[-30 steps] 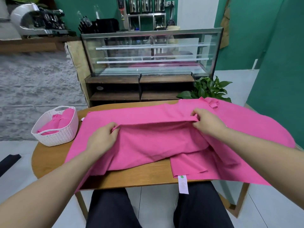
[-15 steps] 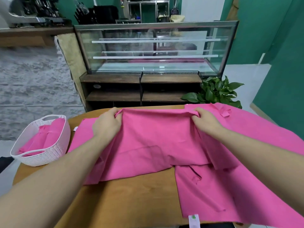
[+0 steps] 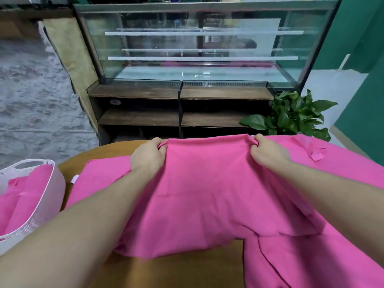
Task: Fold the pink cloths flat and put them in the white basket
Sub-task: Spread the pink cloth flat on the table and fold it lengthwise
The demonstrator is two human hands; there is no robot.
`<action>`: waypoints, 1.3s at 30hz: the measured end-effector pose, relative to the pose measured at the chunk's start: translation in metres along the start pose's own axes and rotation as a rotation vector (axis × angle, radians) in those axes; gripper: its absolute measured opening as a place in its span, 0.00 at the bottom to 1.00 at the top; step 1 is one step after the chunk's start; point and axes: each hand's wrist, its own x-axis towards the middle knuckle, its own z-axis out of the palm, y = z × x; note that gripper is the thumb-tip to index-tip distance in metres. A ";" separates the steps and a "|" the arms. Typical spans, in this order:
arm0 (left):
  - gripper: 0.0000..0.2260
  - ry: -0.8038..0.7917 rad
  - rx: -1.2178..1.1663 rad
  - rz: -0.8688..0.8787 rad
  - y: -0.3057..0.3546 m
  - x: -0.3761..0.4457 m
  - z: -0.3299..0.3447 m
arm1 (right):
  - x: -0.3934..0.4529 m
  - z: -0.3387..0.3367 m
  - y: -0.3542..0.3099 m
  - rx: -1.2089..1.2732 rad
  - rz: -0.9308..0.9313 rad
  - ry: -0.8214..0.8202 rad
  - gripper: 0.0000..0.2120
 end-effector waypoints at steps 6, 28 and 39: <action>0.08 -0.172 0.002 0.033 -0.028 0.019 0.052 | 0.029 0.043 0.002 -0.087 -0.090 -0.109 0.20; 0.13 -0.365 -0.071 -0.087 -0.048 0.071 0.071 | 0.093 0.100 -0.041 -0.204 -0.219 -0.136 0.13; 0.16 -0.274 0.069 -0.136 -0.058 0.080 0.066 | 0.079 0.112 -0.044 -0.283 -0.271 -0.102 0.15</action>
